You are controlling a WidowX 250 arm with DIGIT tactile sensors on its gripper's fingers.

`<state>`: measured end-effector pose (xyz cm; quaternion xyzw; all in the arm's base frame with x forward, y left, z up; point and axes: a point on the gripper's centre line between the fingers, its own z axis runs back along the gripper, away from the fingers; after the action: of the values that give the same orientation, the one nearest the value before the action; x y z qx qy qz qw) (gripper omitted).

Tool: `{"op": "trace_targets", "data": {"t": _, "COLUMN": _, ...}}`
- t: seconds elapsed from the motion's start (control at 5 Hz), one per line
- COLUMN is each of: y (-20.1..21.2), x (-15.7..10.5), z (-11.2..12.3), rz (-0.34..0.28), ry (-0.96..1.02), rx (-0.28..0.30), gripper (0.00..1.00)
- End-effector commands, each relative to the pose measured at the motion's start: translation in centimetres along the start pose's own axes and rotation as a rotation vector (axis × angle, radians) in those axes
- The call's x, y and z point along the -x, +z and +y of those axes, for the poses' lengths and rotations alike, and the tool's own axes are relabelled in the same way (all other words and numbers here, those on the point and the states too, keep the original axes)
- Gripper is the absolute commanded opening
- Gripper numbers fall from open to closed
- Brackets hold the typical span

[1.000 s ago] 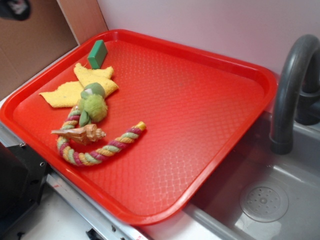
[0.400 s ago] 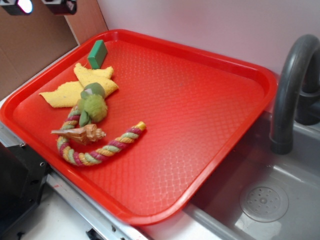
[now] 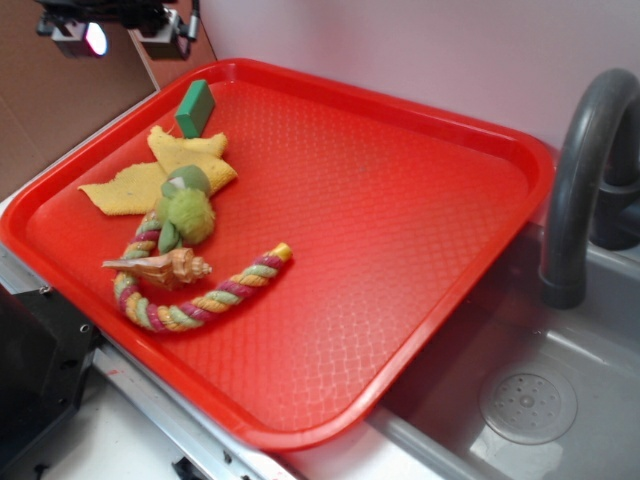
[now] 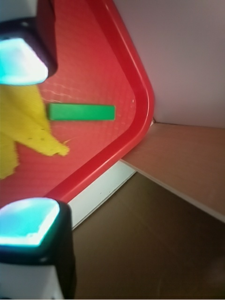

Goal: Grab the green block.

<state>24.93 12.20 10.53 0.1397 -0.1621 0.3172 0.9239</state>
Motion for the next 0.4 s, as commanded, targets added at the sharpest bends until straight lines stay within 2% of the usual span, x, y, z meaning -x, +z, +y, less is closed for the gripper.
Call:
{"op": "trace_targets", "data": {"t": 0.0, "y": -2.7, "x": -2.6, "z": 0.3, "rz": -0.019, "ry": 0.041, "rx": 0.022, "gripper": 1.00}}
{"op": "trace_targets", "data": {"t": 0.2, "y": -4.0, "x": -2.8, "z": 0.5, "rz": 0.007, "ry": 0.033, "rx": 0.025, "gripper": 1.00}}
